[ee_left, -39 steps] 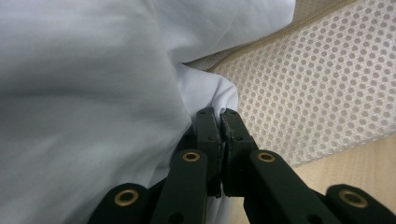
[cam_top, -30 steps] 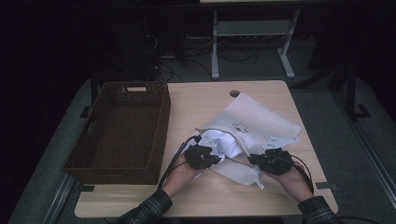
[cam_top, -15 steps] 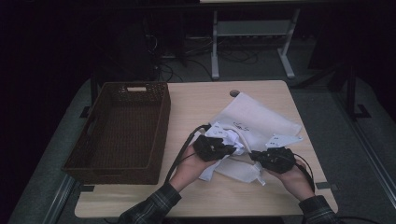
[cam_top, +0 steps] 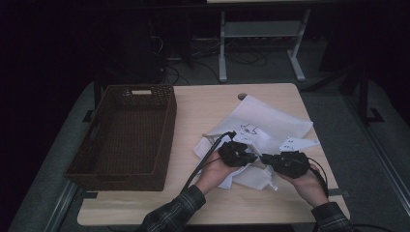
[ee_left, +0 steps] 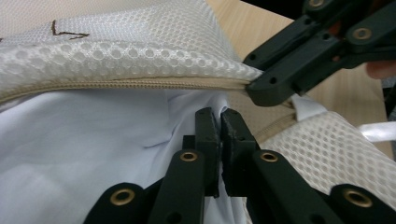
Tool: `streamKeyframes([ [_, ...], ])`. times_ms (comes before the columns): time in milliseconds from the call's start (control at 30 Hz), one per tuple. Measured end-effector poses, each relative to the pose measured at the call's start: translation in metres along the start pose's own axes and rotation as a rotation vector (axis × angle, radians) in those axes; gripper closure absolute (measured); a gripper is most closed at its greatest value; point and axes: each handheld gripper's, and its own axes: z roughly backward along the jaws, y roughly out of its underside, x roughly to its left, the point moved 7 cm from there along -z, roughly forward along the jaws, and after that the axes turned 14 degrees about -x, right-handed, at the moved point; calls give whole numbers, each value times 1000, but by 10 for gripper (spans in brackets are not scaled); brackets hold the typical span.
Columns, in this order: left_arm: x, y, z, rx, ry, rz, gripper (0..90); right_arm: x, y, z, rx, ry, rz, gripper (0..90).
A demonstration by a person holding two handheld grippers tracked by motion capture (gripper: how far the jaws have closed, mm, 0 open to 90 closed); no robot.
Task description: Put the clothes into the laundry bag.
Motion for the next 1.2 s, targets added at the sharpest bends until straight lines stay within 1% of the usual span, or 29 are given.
streamKeyframes([
  [100, -2, -1, 6, 0, 4, 4, 817, 0, 0, 0, 0, -1, 4, 857],
  [233, -2, 0, 14, -4, 11, 23, 770, 0, 0, 0, 3, 0, 5, 856],
  [367, 0, 2, 25, -1, 2, 25, 722, 0, 1, -1, 6, -2, 4, 854],
  [500, 3, 3, 35, -4, -9, 39, 682, -1, 1, -1, 6, -4, 3, 854],
  [667, 6, 2, 50, -14, -20, 37, 639, -1, 2, -1, 8, -7, 3, 853],
  [800, 6, 1, 66, -17, -33, 30, 589, -2, 3, -1, 10, -9, 1, 850],
  [867, 7, 1, 75, -20, -51, 18, 558, -2, 3, -1, 11, -9, 1, 850],
  [1000, 12, 7, 94, -25, -107, 9, 501, -2, 3, 0, 13, -10, 3, 850],
  [1133, 16, 20, 108, -24, -149, 19, 455, -2, 4, -1, 16, -10, 6, 850],
  [1200, 18, 27, 113, -18, -161, 26, 430, -2, 4, -1, 18, -11, 9, 850],
])
